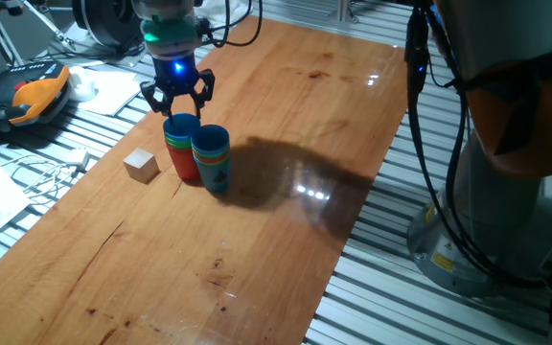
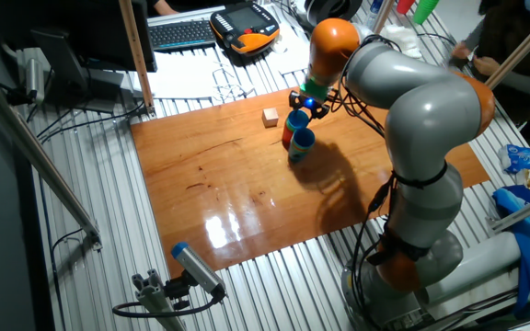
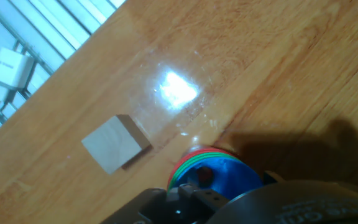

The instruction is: Stack the cups

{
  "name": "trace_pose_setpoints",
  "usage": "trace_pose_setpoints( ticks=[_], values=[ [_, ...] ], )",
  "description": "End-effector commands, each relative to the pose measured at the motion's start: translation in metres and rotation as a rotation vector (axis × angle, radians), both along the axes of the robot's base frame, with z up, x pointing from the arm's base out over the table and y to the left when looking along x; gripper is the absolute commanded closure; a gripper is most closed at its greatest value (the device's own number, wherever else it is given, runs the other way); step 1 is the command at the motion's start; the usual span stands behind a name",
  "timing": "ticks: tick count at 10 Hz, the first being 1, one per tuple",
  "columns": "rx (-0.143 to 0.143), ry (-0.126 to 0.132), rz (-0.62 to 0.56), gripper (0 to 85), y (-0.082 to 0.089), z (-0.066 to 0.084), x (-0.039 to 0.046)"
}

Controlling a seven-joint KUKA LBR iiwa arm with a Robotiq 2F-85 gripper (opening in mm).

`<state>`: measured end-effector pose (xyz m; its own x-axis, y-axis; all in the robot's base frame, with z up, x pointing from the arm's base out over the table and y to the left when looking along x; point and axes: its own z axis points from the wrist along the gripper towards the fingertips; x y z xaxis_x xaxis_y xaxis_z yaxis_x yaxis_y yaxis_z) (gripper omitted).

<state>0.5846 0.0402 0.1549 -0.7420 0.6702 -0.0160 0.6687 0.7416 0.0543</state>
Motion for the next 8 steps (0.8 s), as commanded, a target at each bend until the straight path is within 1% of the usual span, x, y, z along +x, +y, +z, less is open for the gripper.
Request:
trace_pose_setpoints(
  ticks=[1, 2, 4, 5, 8],
  values=[
    [0.001, -0.007, 0.001, 34.0, -0.0014, 0.0060, 0.0029],
    [0.001, -0.004, 0.001, 34.0, -0.0012, 0.0069, 0.0029],
    [0.017, 0.002, -0.007, 34.0, -0.0016, 0.0112, 0.0047],
    [0.017, 0.004, -0.007, 34.0, -0.0025, 0.0125, 0.0054],
    [0.017, -0.003, 0.001, 34.0, -0.0060, 0.0046, 0.0044]
  ],
)
